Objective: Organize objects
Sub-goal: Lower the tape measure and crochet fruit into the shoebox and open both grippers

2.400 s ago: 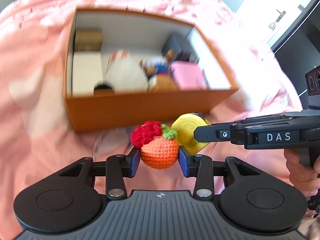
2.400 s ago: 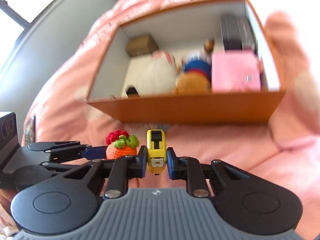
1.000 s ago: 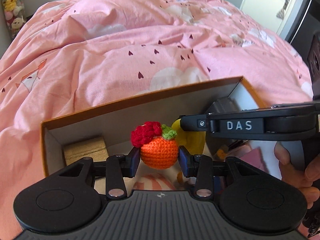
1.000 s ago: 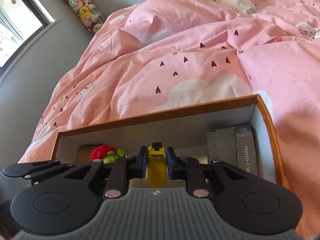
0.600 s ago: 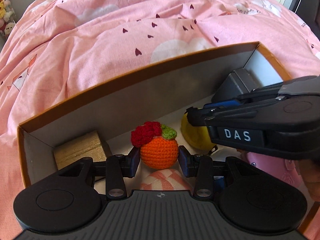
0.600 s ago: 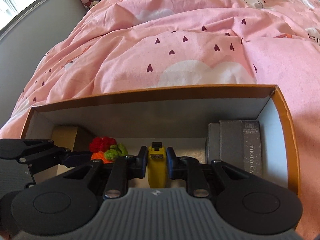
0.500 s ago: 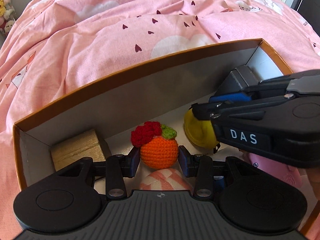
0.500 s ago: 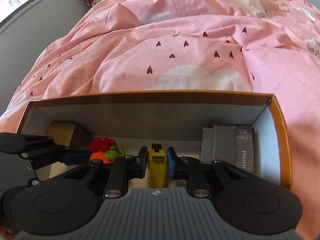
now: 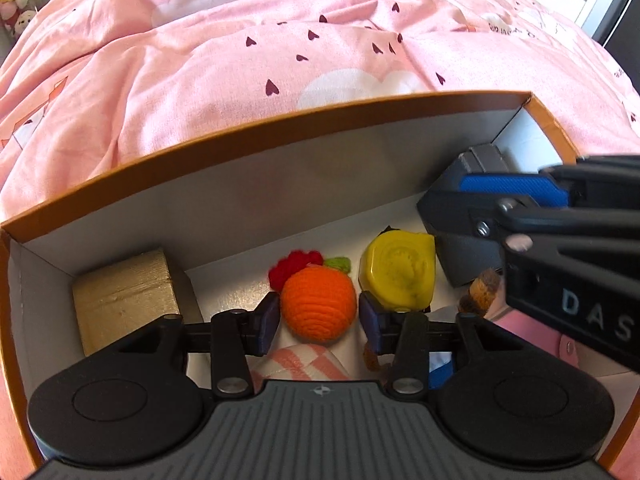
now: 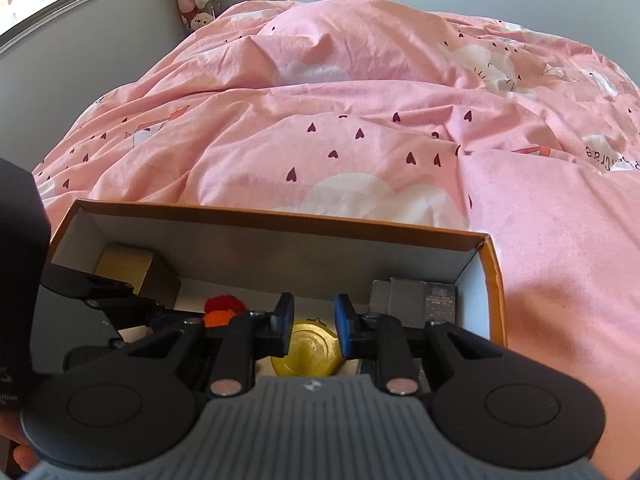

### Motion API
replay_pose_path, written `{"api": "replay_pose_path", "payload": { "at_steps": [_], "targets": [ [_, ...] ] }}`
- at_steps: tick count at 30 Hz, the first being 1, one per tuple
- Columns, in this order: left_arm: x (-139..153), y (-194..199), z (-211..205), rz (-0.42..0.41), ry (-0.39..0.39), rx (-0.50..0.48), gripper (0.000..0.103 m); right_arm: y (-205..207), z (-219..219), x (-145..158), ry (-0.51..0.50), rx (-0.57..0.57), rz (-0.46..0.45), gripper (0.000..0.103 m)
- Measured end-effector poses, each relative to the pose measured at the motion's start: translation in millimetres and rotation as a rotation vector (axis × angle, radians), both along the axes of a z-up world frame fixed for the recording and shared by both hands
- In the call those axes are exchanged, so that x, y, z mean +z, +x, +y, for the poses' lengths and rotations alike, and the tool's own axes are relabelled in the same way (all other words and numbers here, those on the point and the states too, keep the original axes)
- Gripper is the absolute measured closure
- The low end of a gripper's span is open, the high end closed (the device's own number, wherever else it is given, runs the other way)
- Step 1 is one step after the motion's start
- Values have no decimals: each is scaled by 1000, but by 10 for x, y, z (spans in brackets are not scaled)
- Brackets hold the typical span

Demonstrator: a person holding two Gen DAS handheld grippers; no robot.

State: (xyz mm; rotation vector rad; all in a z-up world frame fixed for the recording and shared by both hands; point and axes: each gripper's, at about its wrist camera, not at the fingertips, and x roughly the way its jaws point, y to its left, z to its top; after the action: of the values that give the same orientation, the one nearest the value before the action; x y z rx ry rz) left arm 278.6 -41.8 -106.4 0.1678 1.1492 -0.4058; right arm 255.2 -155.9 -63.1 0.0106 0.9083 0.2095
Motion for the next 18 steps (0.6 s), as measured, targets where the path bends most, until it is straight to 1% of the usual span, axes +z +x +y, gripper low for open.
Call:
{"api": "replay_pose_path", "payload": {
  "at_steps": [3, 5, 8, 11, 13, 15, 17, 18],
  "targets": [
    [82, -54, 30, -20, -4, 10, 44, -66, -24, 31, 3, -1, -5, 79],
    [180, -120, 66, -50, -4, 29, 44, -120, -45, 71, 7, -4, -16, 79],
    [405, -296, 147, -119, -17, 66, 43, -260, -80, 195, 11, -16, -57, 69],
    [678, -499, 209, -197, -14, 115, 41, -470, -114, 363, 18, -22, -109, 66],
    [862, -631, 247, -250, -5, 141, 41, -633, -139, 483, 33, -22, -141, 61],
    [1064, -782, 308, -307, -3, 168, 39, -814, -154, 611, 45, -17, -178, 58],
    [1226, -967, 343, -362, -20, 190, 34, -1022, -168, 753, 54, -16, -226, 50],
    [1303, -1073, 363, -388, -33, 198, 33, -1128, -173, 819, 60, -15, -252, 43]
  ]
}}
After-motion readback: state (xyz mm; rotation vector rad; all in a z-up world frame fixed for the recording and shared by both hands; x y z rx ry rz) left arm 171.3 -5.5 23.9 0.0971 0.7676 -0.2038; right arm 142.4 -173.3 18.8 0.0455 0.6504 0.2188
